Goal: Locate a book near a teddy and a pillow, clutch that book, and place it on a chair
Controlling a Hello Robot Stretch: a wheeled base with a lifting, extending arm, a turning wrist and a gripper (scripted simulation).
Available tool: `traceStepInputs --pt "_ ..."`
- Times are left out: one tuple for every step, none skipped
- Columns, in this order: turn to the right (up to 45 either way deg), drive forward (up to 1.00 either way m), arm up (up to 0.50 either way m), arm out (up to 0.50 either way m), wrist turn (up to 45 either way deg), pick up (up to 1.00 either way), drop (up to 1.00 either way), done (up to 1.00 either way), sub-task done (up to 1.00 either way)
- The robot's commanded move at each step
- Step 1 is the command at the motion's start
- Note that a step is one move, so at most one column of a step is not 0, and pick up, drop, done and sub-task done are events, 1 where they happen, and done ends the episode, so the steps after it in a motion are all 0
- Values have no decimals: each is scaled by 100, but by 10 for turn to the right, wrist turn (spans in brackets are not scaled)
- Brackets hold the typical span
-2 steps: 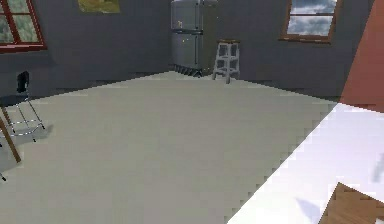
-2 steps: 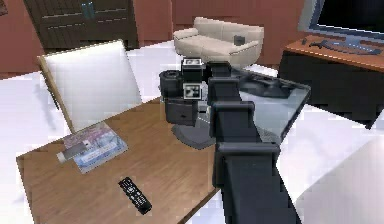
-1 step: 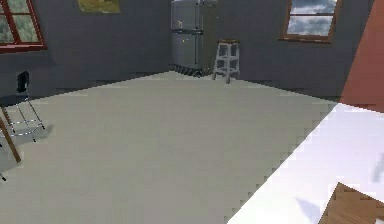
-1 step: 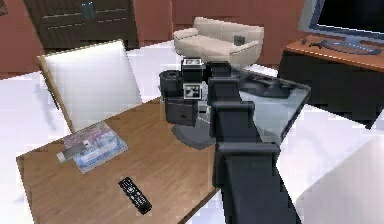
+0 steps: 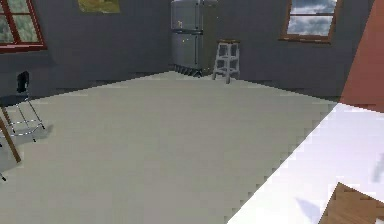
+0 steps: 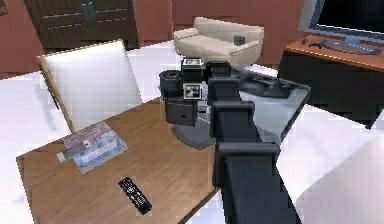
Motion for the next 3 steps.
traceStepInputs --pt "0 0 0 0 0 0 100 0 0" --pt "0 0 0 -10 0 0 0 0 0" --pt "0 0 0 0 0 0 0 100 0"
